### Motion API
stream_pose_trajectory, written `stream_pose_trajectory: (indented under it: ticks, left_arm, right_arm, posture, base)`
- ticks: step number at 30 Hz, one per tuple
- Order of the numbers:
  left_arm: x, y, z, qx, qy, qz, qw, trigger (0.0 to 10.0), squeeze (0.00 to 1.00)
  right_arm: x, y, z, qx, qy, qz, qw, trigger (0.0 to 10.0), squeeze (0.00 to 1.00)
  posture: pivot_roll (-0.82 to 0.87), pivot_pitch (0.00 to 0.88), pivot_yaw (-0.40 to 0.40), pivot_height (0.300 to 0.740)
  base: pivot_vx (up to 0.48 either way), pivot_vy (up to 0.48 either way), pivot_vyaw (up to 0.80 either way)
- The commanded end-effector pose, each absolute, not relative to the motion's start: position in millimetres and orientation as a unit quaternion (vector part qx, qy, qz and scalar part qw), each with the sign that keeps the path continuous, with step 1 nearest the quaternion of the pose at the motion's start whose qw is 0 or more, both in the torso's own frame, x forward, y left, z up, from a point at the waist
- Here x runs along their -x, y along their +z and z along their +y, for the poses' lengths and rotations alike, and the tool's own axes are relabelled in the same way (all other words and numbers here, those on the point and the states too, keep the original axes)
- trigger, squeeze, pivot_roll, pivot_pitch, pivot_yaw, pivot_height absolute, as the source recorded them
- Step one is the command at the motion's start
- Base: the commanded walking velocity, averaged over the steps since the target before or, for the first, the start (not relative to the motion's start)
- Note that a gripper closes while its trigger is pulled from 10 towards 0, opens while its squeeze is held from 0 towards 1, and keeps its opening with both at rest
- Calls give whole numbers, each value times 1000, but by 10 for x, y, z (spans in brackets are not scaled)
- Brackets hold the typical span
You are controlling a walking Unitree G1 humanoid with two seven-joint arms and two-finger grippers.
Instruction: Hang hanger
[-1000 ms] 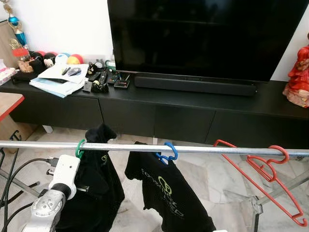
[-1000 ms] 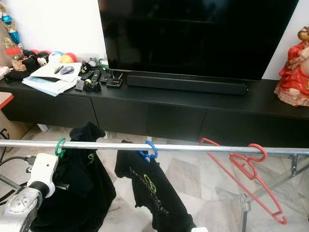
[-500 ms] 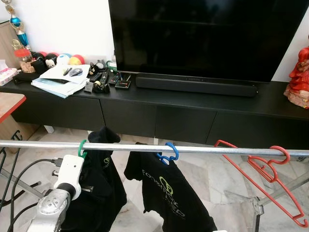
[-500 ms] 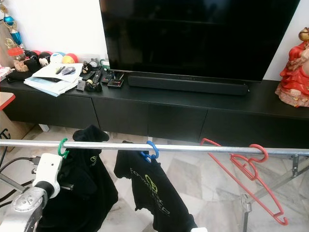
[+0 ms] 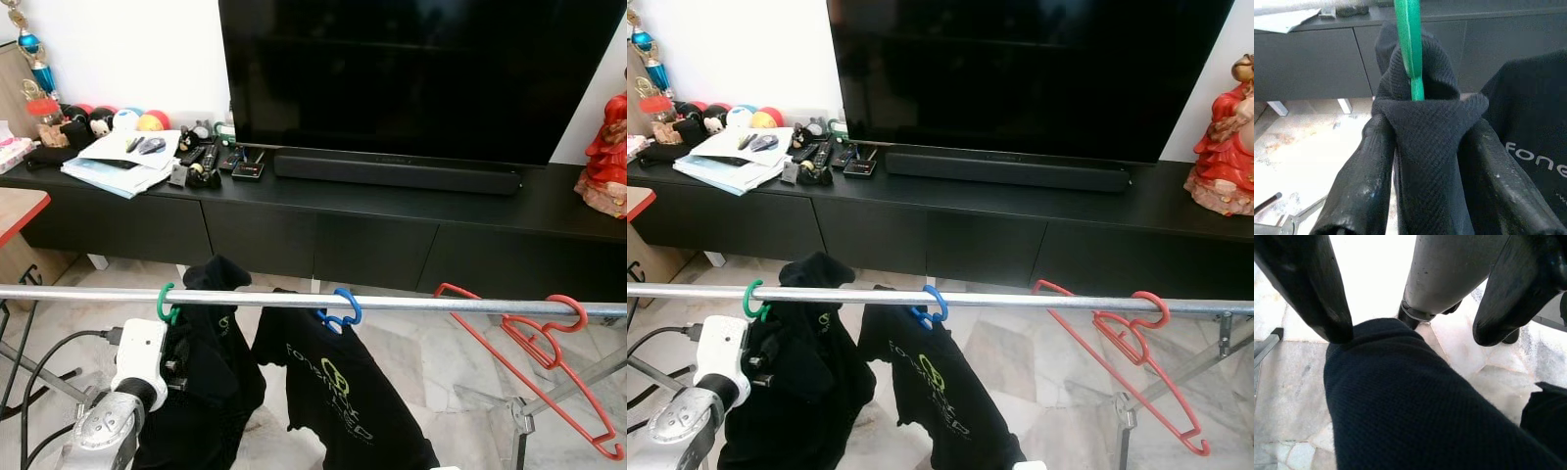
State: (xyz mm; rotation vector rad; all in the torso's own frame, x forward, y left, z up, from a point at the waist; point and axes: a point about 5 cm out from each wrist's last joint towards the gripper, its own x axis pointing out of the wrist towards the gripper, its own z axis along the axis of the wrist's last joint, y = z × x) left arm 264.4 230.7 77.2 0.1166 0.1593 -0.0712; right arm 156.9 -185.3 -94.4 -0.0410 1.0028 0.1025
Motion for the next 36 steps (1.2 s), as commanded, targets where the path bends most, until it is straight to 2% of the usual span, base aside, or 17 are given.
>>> stream_pose_trajectory:
  ticks: [1, 10, 15, 16, 18, 19, 20, 21, 23, 28, 31, 34, 36]
  left_arm:
    - [-2619, 810, 2312, -55, -40, 75, 995, 10000, 1000]
    - [-2389, 1011, 2391, -41, -43, 38, 998, 10000, 1000]
    - [-2159, 1107, 2473, -37, -39, 21, 998, 10000, 1000]
    - [-2018, 1072, 2570, -39, -19, 30, 999, 10000, 992]
    - [-1979, 1055, 2602, -40, -12, 34, 999, 10000, 992]
    - [-1927, 1009, 2665, -45, 9, 41, 998, 10000, 851]
    - [-1878, 946, 2754, -51, 41, 48, 997, 10000, 353]
    - [-1829, 885, 2842, -54, 79, 55, 994, 10000, 0]
    - [-1736, 694, 2971, -42, 136, 87, 986, 10000, 0]
    - [-1683, 445, 2970, -46, 147, 138, 978, 10000, 0]
    - [-1648, 159, 2984, -49, 152, 210, 964, 10000, 0]
    - [-1574, -201, 2942, -68, 122, 303, 943, 10000, 0]
    - [-1532, -418, 2796, -71, 67, 358, 929, 10000, 0]
  right_arm:
    - [-1567, -945, -1847, 18, 48, 481, 876, 10000, 0]
    - [-1569, -943, -1860, 17, 45, 480, 876, 10000, 0]
    - [-1572, -941, -1868, 19, 45, 480, 876, 10000, 0]
    - [-1576, -939, -1870, 20, 46, 480, 876, 10000, 0]
    - [-1577, -939, -1871, 20, 46, 480, 876, 10000, 0]
    - [-1579, -938, -1871, 20, 46, 479, 876, 10000, 0]
    - [-1582, -937, -1870, 20, 47, 479, 876, 10000, 0]
    - [-1584, -936, -1868, 20, 47, 479, 876, 10000, 0]
    - [-1587, -935, -1863, 16, 47, 479, 877, 10000, 0]
    - [-1588, -937, -1859, 22, 47, 481, 875, 10000, 0]
    - [-1584, -940, -1859, 18, 36, 481, 876, 10000, 0]
    - [-1578, -944, -1855, 16, 27, 481, 876, 10000, 0]
    - [-1569, -949, -1858, 11, 15, 483, 876, 10000, 0]
  posture:
    - [-19, 37, 4, 740]
    - [-8, 40, 0, 740]
    - [-1, 40, -2, 740]
    - [7, 39, -2, 740]
    - [7, 39, -2, 740]
    - [15, 38, -1, 740]
    - [15, 37, -1, 740]
    - [14, 36, -2, 740]
    - [15, 32, -2, 740]
    - [5, 29, 5, 740]
    - [4, 30, 10, 740]
    - [-1, 28, 11, 740]
    - [-3, 24, 14, 740]
  base:
    - [0, 0, 0]
    - [0, 0, 0]
    - [0, 0, 0]
    - [0, 0, 0]
    - [0, 0, 0]
    - [0, 0, 0]
    - [0, 0, 0]
    - [0, 0, 0]
    - [0, 0, 0]
    - [0, 0, 0]
    - [0, 0, 0]
    - [0, 0, 0]
    - [0, 0, 0]
